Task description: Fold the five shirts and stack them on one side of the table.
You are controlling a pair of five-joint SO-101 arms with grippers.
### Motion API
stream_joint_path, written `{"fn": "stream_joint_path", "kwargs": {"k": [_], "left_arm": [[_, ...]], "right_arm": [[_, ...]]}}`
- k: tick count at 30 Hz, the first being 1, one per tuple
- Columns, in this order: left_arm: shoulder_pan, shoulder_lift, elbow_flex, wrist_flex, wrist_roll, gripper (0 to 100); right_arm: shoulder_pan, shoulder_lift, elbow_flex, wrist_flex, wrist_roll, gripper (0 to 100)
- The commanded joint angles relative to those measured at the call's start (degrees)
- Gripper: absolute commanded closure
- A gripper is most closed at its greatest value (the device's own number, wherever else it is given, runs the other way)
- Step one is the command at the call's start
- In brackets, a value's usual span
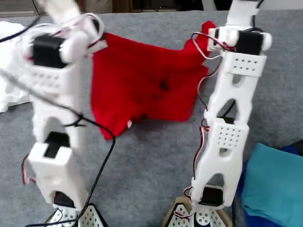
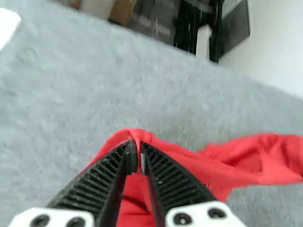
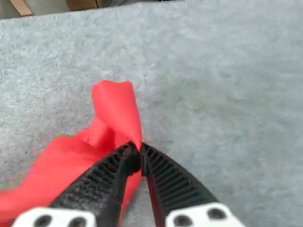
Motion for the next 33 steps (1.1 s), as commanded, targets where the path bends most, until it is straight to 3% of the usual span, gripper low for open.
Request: {"fn": "stream_joint_path", "kwargs": {"k": [1,10,20,33], "left_arm": [[-3.0,-9.0,1.6,0.6,-2.2,98],[-3.9,-22.2,10.5,0.6,-3.9,98],[-4.2,-33.5,11.3,0.6,-5.8,98],[-4.3,-43.1,11.1,0.6,-14.7,98]], "right_arm": [[0.9,-9.9,2.4,1.1,4.0,99.2],[-1.7,-25.8,3.3,0.9,5.6,99.2],[-1.4,-43.9,3.2,-4.3,5.6,99.2],[-1.3,-56.9,3.6,-8.8,5.6,99.2]]}}
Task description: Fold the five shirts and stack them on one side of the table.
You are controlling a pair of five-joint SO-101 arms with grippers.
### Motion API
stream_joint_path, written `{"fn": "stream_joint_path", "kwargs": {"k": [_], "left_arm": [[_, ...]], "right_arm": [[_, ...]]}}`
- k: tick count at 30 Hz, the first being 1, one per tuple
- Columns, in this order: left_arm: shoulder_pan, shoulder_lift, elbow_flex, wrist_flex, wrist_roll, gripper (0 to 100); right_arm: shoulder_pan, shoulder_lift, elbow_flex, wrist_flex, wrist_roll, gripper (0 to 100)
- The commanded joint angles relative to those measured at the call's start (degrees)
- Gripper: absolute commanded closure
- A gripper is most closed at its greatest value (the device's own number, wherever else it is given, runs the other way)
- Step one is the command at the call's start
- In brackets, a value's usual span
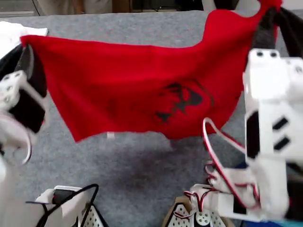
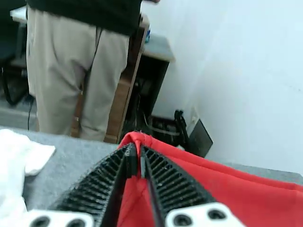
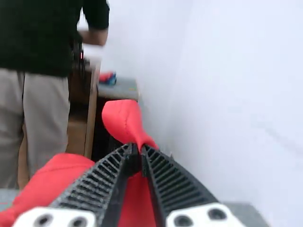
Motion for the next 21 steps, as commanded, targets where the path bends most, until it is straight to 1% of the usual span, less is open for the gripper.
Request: {"fn": "stream_joint_path", "kwargs": {"k": [1,7,9,11,14,18,21], "left_arm": [[-0.6,-0.3,-0.1,0.6,-2.7,98],[-1.0,-0.5,0.2,0.6,-7.4,98],[-3.3,-0.7,0.2,0.6,-8.2,98],[-6.6,-0.7,-0.2,0.6,-8.8,98],[-11.2,-0.7,-0.4,0.6,-9.1,98],[-16.5,-0.8,-0.4,0.6,-10.8,98],[-18.8,-0.8,-0.4,0.6,-10.8,98]], "right_arm": [[0.0,-2.9,0.5,-6.3,0.4,99.2],[-0.3,-1.5,0.6,-21.0,0.6,99.2],[-0.3,-0.9,0.6,-25.8,0.8,99.2],[0.0,-0.7,0.6,-28.1,0.8,99.1],[0.0,-0.7,0.6,-26.9,0.8,99.1],[0.0,-0.5,0.7,-21.5,0.8,99.1],[0.0,-0.4,0.7,-16.2,0.8,99.1]]}}
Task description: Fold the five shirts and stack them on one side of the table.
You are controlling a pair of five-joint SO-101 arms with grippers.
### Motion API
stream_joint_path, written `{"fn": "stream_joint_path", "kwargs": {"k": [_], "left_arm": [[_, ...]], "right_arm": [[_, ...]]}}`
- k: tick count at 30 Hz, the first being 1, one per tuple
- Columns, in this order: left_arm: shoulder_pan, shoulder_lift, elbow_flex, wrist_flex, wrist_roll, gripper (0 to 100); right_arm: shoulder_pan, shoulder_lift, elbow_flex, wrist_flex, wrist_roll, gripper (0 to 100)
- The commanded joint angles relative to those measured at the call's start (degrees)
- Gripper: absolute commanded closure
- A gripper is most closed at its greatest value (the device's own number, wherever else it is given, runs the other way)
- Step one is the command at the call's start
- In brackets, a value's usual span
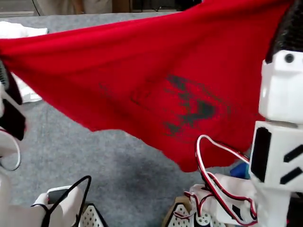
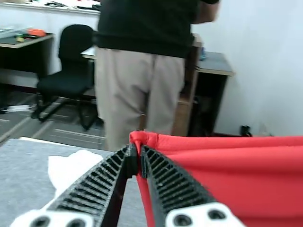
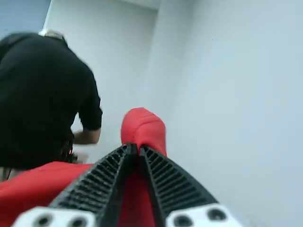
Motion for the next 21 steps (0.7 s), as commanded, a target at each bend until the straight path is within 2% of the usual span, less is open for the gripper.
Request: {"fn": "stream_joint_path", "kwargs": {"k": [1,10,21], "left_arm": [[-3.1,0.0,-0.4,0.6,-0.5,98],[-3.0,0.0,0.2,0.6,-0.5,98],[-3.2,0.0,1.1,0.6,-0.4,98]], "right_arm": [[0.2,1.2,0.3,5.2,0.8,99.1],[0.1,3.8,6.6,14.1,0.5,99.1],[0.1,4.8,9.5,14.8,0.4,99.2]]}}
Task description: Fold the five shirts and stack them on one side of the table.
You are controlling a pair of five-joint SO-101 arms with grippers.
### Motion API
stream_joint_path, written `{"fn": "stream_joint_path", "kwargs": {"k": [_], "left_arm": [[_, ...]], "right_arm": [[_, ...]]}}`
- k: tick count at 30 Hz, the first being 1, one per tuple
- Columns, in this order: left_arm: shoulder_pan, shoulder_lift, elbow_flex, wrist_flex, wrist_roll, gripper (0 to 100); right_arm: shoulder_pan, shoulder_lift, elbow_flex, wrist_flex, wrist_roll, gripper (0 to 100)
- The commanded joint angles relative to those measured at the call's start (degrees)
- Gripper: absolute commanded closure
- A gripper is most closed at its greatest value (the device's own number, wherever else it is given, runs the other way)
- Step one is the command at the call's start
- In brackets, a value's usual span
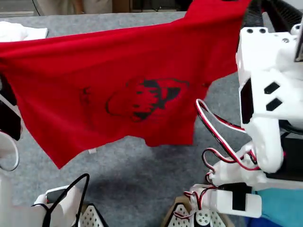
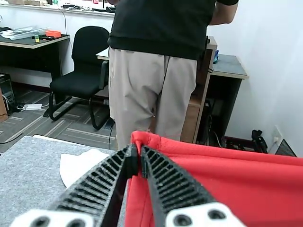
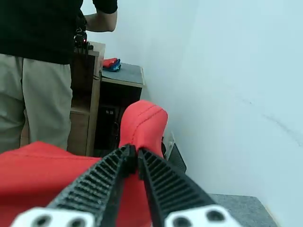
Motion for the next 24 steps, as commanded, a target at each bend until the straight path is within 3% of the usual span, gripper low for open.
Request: {"fn": "stream_joint_path", "kwargs": {"k": [1,24], "left_arm": [[-1.1,0.0,1.9,0.6,-0.4,98],[-1.1,-8.7,6.9,0.5,-0.6,98]], "right_arm": [[0.2,0.3,0.4,0.2,0.4,99.2],[0.0,-9.1,-3.9,-0.4,0.8,99.1]]}}
